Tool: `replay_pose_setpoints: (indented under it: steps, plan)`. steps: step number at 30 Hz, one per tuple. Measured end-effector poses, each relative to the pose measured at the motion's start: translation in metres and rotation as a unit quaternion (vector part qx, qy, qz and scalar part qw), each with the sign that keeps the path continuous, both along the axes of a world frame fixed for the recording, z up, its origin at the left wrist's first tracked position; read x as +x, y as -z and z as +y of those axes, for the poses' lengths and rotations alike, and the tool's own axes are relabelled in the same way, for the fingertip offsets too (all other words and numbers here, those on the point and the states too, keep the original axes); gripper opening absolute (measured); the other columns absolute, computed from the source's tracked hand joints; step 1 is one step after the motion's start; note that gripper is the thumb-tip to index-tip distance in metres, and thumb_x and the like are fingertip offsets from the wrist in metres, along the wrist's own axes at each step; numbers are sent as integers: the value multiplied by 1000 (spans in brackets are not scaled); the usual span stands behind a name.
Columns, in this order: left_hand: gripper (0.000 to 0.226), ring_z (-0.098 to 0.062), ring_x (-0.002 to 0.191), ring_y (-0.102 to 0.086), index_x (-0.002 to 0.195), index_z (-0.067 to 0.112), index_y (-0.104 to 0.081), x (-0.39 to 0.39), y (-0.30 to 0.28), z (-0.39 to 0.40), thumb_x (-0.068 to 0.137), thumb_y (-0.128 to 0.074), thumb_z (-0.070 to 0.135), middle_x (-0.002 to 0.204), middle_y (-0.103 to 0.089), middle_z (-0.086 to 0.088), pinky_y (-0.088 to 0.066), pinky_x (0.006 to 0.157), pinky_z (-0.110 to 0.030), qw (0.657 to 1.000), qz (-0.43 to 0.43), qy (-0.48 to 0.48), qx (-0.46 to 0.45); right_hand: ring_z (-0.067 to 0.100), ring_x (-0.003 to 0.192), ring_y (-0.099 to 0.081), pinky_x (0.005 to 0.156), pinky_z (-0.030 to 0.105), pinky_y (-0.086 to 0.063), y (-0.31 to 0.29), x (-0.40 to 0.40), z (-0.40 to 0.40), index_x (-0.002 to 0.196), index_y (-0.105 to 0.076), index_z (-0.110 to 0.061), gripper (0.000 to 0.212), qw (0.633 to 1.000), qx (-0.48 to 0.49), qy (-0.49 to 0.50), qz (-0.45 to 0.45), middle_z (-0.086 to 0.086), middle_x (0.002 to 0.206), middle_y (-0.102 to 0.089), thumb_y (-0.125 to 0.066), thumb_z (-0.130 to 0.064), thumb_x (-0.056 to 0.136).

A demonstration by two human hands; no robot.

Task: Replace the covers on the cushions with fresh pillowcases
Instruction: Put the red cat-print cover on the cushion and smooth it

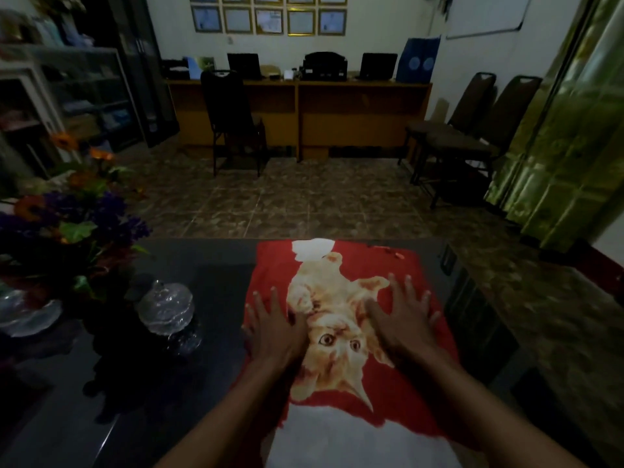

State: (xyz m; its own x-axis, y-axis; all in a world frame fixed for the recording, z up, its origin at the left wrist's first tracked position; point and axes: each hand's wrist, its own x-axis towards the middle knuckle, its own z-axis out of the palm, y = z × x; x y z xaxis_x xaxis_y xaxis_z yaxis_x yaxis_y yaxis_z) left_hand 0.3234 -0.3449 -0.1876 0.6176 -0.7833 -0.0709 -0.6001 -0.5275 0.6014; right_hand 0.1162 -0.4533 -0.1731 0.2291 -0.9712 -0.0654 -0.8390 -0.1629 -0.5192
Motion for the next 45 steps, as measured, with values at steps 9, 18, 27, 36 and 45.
replay_pose_setpoints:
  steps: [9,18,27,36,45]
  plan:
    - [62,-21,150,25,154,47,14,-18,17,-39,101,-14,62,163,25,9,13,118,-61,992,-93,87,6,9,154,14,123,50,12,11,21,-56,158,-3,-48,72,985,-67,-140,74,-19,167,9,-13,-78,94]
    - [77,-14,149,27,156,39,14,-21,27,-33,85,5,68,160,29,14,13,121,-52,993,-107,51,-14,24,156,10,119,64,11,-17,97,-58,160,-9,-42,67,957,-101,-251,109,-10,169,1,-22,-68,99]
    - [88,-14,153,-1,160,21,-7,-21,19,-29,91,-22,74,168,-6,-1,1,123,-38,996,-27,-70,-41,15,156,2,119,65,10,-3,152,-90,158,-17,-46,67,948,-89,-279,127,-15,169,-6,-17,-74,97]
    - [81,-26,146,-29,155,18,-26,86,-13,-120,91,-48,62,161,-27,-7,-24,120,-47,993,69,-92,-35,22,155,-12,120,68,1,-16,219,-155,159,-22,-34,63,944,-38,-301,131,0,167,-21,-33,-61,102]
    - [97,-22,86,-75,112,23,-72,142,12,-167,30,-89,72,96,-77,-1,-61,84,-41,890,420,-177,-22,13,106,-65,96,39,-51,-14,239,-190,110,-72,-34,35,964,69,-256,19,-13,111,-70,-60,-60,89]
